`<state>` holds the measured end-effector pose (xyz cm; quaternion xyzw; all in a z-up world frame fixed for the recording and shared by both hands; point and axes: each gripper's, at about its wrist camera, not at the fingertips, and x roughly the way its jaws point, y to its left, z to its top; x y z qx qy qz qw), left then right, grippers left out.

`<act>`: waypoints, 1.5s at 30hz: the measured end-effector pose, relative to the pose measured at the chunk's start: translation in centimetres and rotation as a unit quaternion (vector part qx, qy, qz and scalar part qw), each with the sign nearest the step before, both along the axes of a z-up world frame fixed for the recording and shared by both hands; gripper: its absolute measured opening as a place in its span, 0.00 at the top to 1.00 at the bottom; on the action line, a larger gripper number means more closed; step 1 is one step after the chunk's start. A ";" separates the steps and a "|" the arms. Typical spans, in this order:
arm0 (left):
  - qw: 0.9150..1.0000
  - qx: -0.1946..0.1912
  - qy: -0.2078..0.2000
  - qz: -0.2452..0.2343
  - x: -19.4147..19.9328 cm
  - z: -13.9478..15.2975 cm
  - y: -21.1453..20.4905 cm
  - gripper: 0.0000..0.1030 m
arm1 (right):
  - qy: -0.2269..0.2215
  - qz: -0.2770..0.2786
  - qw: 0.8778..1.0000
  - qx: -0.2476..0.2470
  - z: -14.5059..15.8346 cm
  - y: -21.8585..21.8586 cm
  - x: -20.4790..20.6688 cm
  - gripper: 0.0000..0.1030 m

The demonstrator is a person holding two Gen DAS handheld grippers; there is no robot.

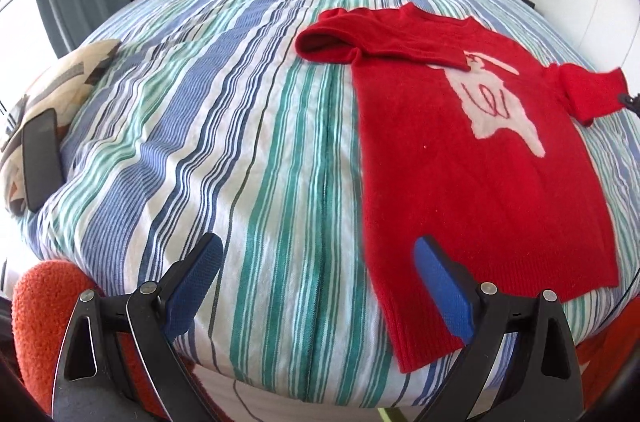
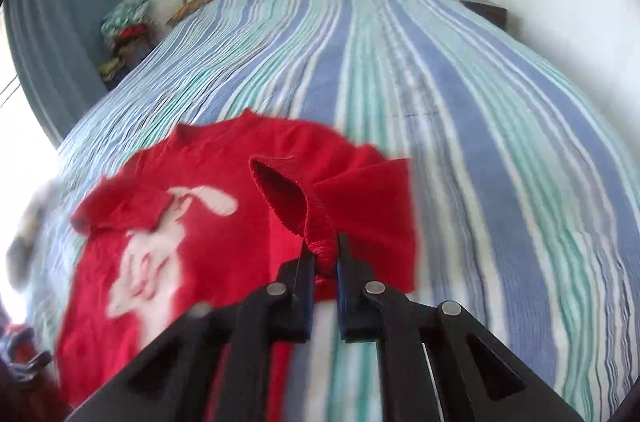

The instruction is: Fold small clothes

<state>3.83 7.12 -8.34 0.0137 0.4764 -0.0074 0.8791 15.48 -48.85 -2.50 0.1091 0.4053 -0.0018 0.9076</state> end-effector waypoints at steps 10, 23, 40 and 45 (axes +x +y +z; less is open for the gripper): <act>0.999 -0.001 0.038 0.020 0.1 -1.3 0.1 0.06 | 0.012 -0.236 0.959 0.154 -7.3 -21.9 -11.3 0.92; 0.997 0.036 0.053 0.036 0.0 -2.6 -0.1 0.06 | -0.020 -0.262 0.926 0.271 -10.4 -23.6 -12.6 0.96; 0.999 0.044 0.019 0.005 3.5 3.2 -1.8 0.06 | 0.008 -0.299 0.940 0.166 -9.2 -22.5 -13.1 0.68; 0.989 0.057 -0.021 -0.136 10.6 7.9 -7.1 0.03 | -0.026 -0.312 0.946 0.083 -5.4 -21.0 -14.8 0.30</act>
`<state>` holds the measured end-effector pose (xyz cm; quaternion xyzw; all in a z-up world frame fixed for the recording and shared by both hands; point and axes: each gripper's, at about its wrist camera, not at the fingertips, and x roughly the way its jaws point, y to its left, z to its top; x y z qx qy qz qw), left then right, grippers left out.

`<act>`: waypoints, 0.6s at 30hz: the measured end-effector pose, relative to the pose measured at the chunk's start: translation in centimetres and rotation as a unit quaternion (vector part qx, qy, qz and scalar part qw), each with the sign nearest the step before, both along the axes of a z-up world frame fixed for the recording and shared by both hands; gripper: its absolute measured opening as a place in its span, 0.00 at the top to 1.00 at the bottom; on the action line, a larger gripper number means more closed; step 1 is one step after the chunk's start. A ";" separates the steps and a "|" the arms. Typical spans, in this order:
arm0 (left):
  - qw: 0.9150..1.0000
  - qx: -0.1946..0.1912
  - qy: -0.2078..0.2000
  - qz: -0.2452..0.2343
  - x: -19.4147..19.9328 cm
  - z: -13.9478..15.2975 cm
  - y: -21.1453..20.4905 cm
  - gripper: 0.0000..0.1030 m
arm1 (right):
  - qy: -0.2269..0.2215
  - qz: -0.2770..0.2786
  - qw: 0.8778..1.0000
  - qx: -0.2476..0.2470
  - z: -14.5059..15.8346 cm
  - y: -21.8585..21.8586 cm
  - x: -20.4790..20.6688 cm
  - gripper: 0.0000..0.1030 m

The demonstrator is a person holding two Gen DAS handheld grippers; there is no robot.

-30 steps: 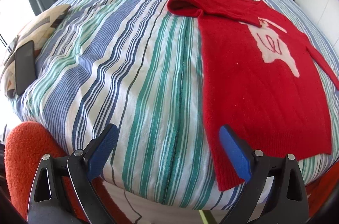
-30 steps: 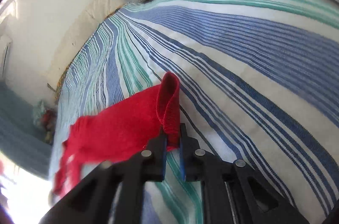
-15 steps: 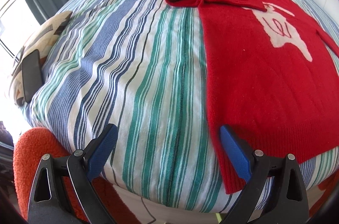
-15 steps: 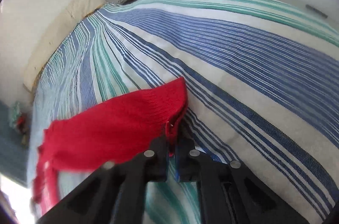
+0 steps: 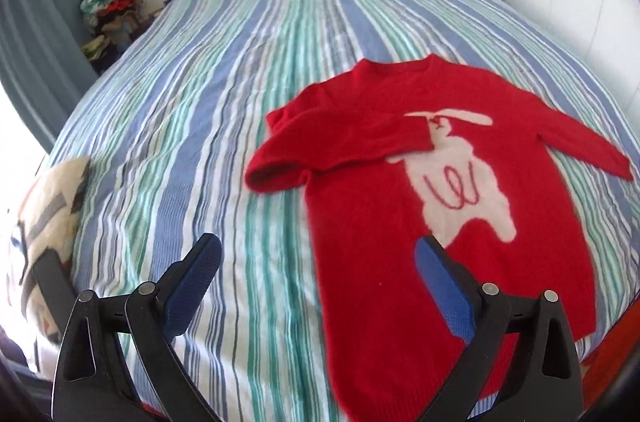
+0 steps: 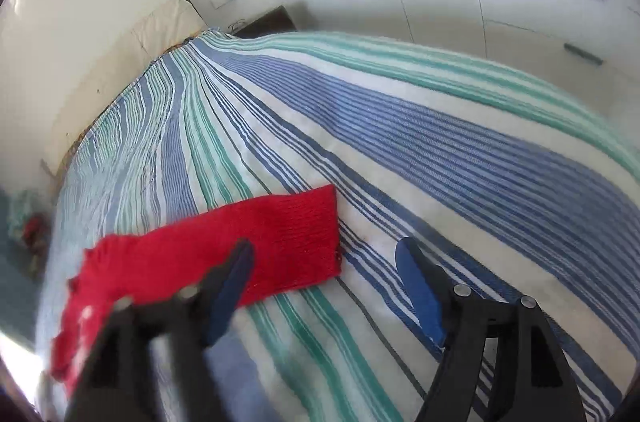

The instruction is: Fold small clothes

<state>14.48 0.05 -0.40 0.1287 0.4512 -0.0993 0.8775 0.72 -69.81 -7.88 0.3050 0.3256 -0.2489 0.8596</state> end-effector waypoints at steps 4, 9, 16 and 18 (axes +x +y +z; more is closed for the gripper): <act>0.992 0.071 0.042 -0.096 5.4 -3.7 -5.3 0.04 | -0.023 0.012 0.998 -0.051 2.6 1.2 -1.1 0.30; 0.984 0.120 0.051 -0.123 9.1 -8.2 -9.6 0.13 | -0.075 0.039 0.996 -0.015 4.2 3.3 -3.3 0.29; 0.975 0.175 0.048 -0.130 12.3 -12.8 -12.2 0.33 | -0.077 0.089 0.992 -0.050 5.0 6.8 -2.7 0.24; 0.974 0.175 0.038 -0.141 12.5 -13.3 -12.5 0.44 | -0.064 0.101 0.991 -0.052 4.4 7.1 -1.9 0.24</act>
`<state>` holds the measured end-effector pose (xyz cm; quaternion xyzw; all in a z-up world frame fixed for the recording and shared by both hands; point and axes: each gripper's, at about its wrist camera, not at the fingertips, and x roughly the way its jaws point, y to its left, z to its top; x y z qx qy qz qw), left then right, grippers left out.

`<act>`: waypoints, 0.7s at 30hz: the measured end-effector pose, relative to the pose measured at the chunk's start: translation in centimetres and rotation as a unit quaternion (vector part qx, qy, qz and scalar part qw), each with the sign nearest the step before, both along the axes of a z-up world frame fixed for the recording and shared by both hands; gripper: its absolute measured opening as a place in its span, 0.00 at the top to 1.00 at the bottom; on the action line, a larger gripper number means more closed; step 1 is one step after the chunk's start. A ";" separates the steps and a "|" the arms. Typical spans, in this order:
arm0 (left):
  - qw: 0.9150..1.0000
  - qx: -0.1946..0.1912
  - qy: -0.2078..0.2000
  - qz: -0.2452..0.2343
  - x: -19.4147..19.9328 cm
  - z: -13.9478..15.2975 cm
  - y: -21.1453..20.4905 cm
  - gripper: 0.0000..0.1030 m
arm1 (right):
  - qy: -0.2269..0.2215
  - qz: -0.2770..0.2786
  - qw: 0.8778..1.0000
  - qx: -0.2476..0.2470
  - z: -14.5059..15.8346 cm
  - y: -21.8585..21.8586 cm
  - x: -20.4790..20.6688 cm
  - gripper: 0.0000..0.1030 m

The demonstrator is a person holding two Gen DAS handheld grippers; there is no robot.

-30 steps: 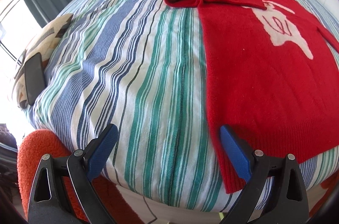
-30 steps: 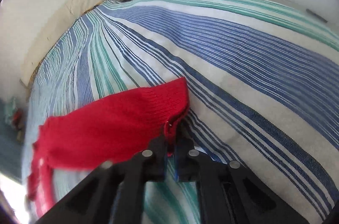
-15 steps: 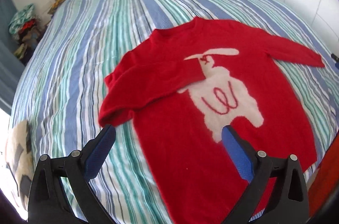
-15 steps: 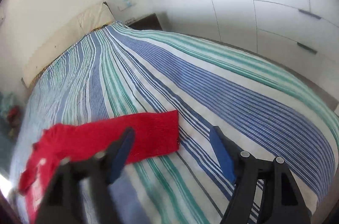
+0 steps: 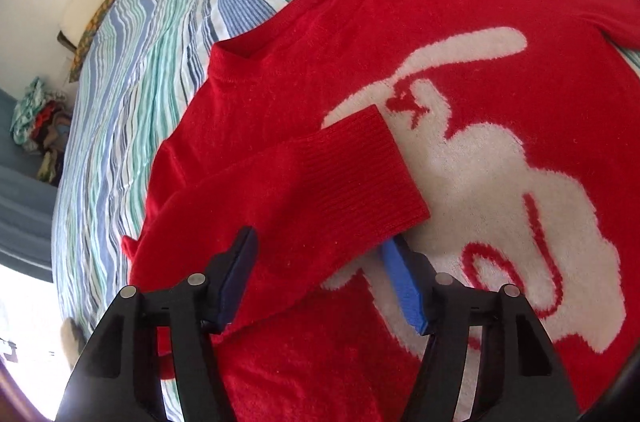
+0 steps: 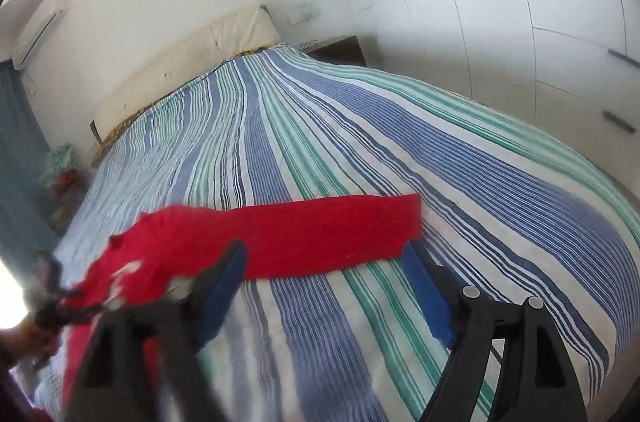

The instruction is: Fold small clothes

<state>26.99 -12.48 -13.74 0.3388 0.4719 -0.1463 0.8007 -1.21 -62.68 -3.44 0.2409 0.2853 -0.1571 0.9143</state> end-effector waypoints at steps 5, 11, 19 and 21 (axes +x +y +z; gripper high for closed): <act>0.994 -0.083 0.018 0.069 1.5 2.2 1.7 0.97 | 0.012 0.019 1.000 -0.004 -0.7 0.7 1.0 0.24; 0.927 -0.275 -0.031 0.255 1.1 11.1 15.5 0.97 | 0.011 0.035 0.999 -0.027 -0.4 1.9 1.4 0.24; 0.838 -0.272 -0.054 0.469 -3.3 9.6 35.9 0.98 | 0.012 0.043 0.998 -0.038 -0.3 2.6 1.2 0.24; 0.829 -0.266 -0.055 0.489 -4.6 8.4 37.4 0.98 | 0.013 0.041 0.998 -0.038 -0.3 2.7 1.2 0.24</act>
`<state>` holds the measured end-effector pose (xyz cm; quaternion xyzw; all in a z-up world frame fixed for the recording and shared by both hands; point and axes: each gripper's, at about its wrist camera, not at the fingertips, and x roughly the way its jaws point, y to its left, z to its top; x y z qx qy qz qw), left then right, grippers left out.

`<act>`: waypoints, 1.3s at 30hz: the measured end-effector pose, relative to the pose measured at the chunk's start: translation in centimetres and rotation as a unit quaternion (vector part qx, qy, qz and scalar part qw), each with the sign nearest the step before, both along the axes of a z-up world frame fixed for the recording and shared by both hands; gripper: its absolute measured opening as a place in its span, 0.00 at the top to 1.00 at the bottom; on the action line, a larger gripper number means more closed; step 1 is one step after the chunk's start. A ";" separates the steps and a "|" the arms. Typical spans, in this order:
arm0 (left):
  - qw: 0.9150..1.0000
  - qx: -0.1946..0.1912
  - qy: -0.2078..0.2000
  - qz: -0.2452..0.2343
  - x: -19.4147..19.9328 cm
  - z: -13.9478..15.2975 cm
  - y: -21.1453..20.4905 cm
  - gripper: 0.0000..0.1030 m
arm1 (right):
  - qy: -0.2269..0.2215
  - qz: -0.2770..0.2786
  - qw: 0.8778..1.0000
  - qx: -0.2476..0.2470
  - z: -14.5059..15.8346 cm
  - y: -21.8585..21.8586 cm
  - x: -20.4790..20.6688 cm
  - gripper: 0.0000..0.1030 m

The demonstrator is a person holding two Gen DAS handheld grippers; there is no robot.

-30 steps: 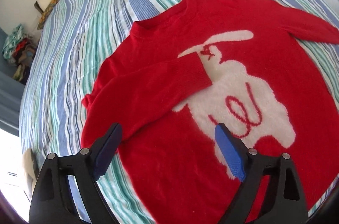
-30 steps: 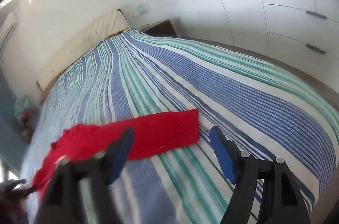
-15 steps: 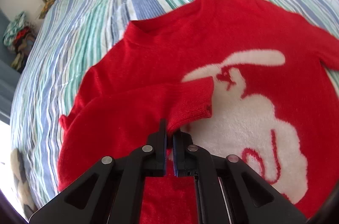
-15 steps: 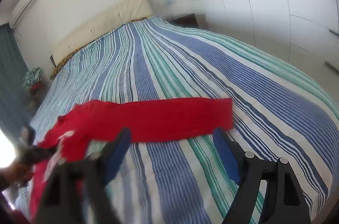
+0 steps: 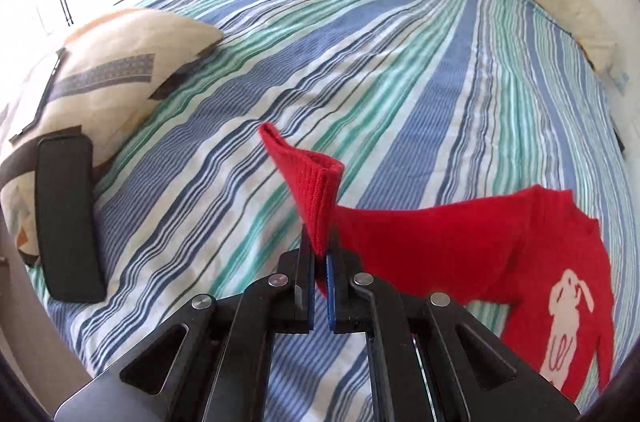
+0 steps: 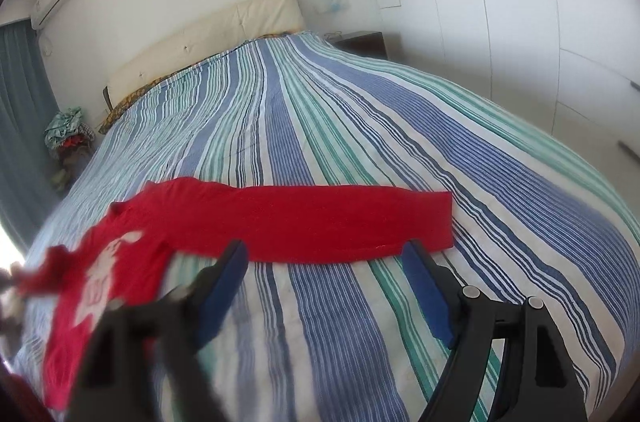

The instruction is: Fold small clothes

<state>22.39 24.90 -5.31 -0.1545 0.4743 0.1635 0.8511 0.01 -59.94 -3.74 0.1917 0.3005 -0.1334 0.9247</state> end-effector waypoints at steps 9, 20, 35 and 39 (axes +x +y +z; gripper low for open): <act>0.998 0.000 -0.020 0.057 -3.3 0.1 3.3 0.98 | 0.032 0.012 0.999 -0.023 -1.0 1.4 1.3 0.24; 0.991 0.041 0.085 0.094 -1.3 -7.2 6.2 0.98 | 0.041 0.003 0.999 -0.023 -1.4 1.1 1.1 0.24; 0.980 0.120 0.114 0.112 -1.8 -6.8 6.2 0.20 | 0.049 -0.023 0.998 -0.024 -1.6 0.0 0.7 0.24; 0.990 0.111 0.067 0.048 -5.2 -3.7 2.6 0.24 | 0.059 -0.006 0.997 -0.051 -1.1 1.2 0.7 0.22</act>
